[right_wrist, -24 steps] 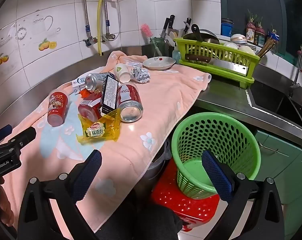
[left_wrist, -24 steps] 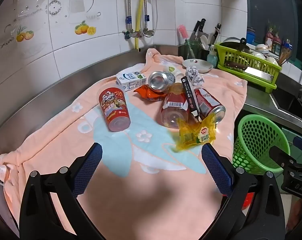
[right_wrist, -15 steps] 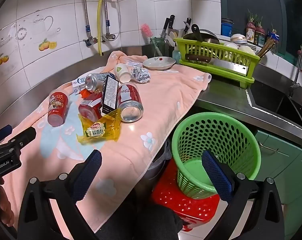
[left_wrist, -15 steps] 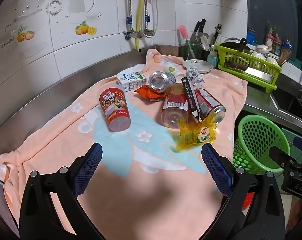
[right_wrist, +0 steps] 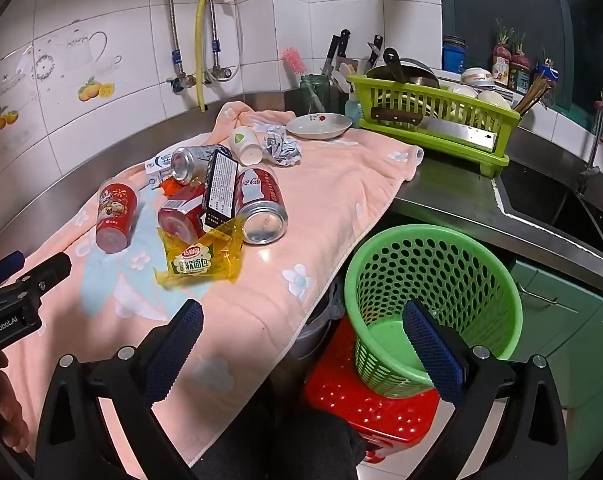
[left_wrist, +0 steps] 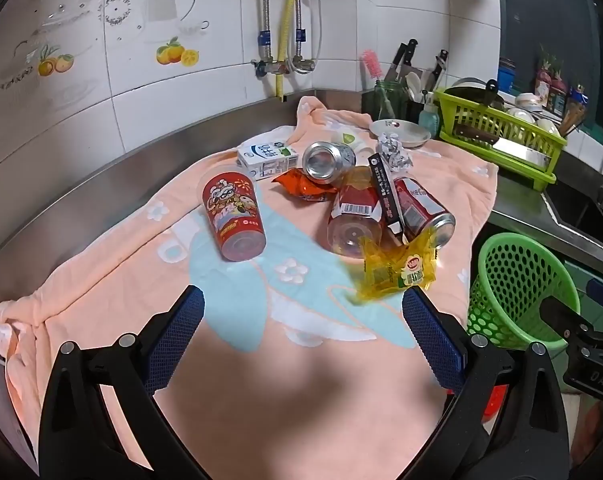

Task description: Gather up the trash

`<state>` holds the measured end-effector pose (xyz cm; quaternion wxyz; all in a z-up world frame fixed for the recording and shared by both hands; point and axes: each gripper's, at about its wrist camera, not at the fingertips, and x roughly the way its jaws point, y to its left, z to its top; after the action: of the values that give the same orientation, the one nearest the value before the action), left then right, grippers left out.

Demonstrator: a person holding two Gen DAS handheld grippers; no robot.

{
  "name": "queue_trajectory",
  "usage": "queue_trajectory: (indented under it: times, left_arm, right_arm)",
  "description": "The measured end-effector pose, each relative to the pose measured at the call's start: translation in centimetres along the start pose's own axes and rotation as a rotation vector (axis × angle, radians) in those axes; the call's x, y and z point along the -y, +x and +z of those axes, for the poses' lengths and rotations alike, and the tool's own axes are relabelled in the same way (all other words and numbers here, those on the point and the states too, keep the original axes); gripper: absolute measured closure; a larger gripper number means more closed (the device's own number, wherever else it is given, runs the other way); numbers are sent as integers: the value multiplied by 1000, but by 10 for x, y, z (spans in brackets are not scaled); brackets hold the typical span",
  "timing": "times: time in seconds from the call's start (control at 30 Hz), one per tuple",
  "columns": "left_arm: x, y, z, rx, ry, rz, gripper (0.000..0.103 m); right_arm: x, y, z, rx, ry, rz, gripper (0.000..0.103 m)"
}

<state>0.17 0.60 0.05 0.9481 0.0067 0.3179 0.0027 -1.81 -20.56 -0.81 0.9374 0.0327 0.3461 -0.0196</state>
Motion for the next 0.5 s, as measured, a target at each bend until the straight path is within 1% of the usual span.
queue_trajectory:
  times: [0.17,0.5]
  left_arm:
    - [0,-1,0,8,-3,-2,5]
    - [0,-3,2,32,-5,-12,5]
  right_arm:
    - [-6,1,0,5,0,-1,6]
    - [-1,-3,1,18,3,-5,6]
